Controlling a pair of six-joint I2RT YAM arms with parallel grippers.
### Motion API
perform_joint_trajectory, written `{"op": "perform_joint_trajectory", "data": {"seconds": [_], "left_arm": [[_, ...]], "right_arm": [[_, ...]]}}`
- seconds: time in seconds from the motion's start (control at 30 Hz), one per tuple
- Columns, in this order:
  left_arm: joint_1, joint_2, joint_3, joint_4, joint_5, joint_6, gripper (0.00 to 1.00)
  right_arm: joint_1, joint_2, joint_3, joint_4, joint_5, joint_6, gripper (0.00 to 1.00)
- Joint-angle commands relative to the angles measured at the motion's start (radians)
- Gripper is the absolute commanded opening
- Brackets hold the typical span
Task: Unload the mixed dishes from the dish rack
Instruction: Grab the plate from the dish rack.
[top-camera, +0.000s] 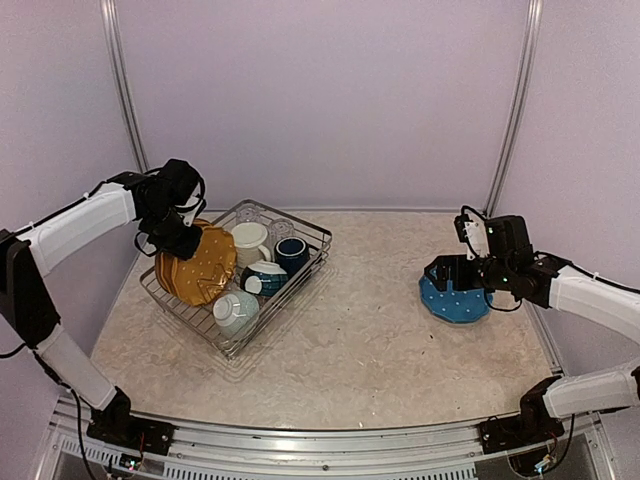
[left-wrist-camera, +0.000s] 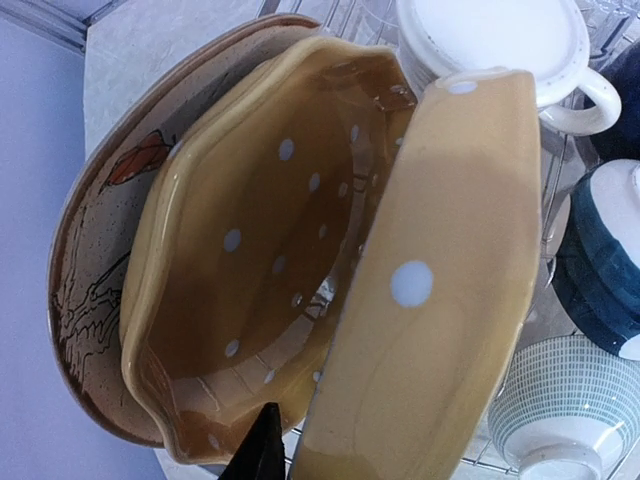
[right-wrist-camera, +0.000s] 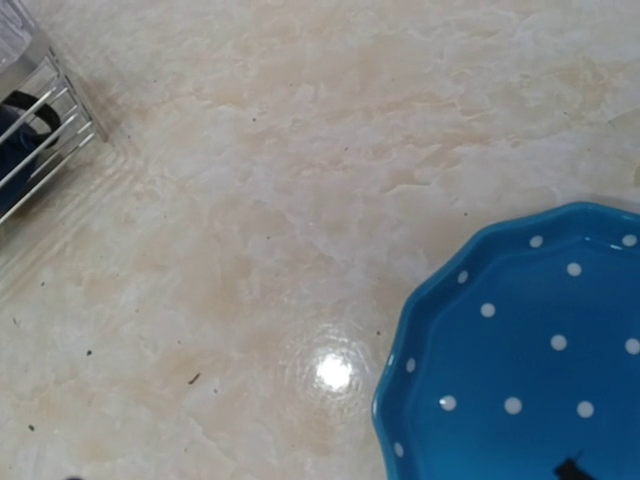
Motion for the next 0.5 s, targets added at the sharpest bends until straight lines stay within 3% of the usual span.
{"op": "perform_joint_trajectory", "data": {"seconds": [0.0, 0.17, 0.47], "left_arm": [[-0.057, -0.082, 0.056, 0.05, -0.072, -0.022, 0.12], [-0.079, -0.069, 0.106, 0.0, -0.104, -0.019, 0.01], [-0.161, -0.061, 0.181, -0.08, -0.209, -0.014, 0.0]], "right_arm": [[0.012, -0.019, -0.011, 0.009, 0.01, 0.006, 1.0], [0.012, -0.04, -0.02, 0.005, 0.018, 0.012, 1.0], [0.013, -0.058, -0.033, 0.009, 0.013, 0.024, 1.0]]}}
